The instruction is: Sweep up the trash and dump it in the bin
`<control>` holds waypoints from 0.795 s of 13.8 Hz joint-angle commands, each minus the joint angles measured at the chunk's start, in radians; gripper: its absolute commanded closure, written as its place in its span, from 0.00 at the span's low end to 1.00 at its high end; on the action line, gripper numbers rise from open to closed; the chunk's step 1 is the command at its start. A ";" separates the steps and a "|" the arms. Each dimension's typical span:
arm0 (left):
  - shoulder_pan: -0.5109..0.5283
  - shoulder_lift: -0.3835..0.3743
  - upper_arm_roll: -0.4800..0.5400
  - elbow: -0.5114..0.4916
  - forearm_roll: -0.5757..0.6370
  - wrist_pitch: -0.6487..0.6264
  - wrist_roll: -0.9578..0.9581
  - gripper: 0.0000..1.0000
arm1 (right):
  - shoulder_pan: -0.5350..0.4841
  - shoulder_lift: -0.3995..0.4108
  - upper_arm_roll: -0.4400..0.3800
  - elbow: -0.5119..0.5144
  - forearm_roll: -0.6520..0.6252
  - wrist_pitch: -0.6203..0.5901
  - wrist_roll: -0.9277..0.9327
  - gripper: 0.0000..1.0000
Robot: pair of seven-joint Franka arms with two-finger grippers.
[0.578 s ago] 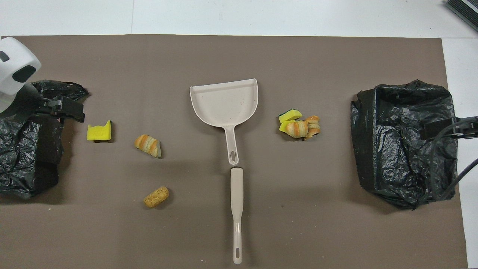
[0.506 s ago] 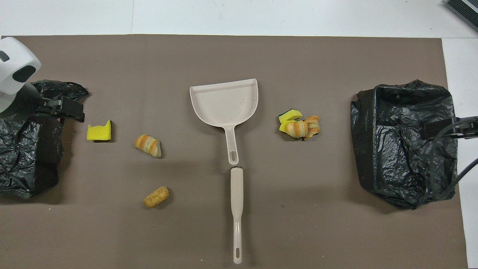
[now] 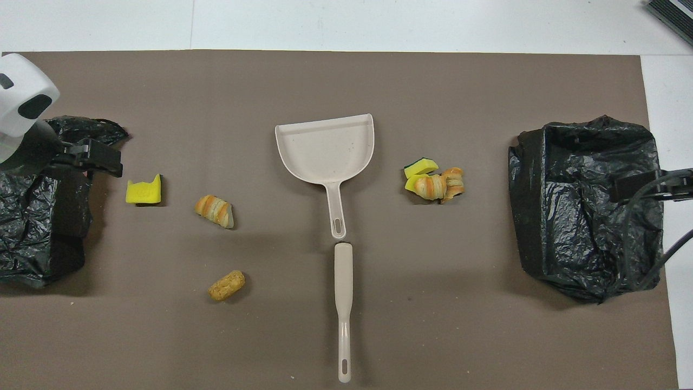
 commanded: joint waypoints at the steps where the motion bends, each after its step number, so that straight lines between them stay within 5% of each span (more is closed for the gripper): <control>1: 0.009 0.004 -0.003 0.012 0.004 -0.014 0.001 0.00 | -0.012 0.003 0.007 0.014 0.020 -0.017 0.003 0.00; 6: -0.013 -0.027 -0.012 -0.048 0.004 0.010 0.009 0.00 | -0.012 0.003 0.007 0.014 0.020 -0.017 0.003 0.00; 11: -0.153 -0.144 -0.015 -0.235 0.000 0.090 -0.052 0.00 | -0.012 0.003 0.007 0.014 0.020 -0.017 0.003 0.00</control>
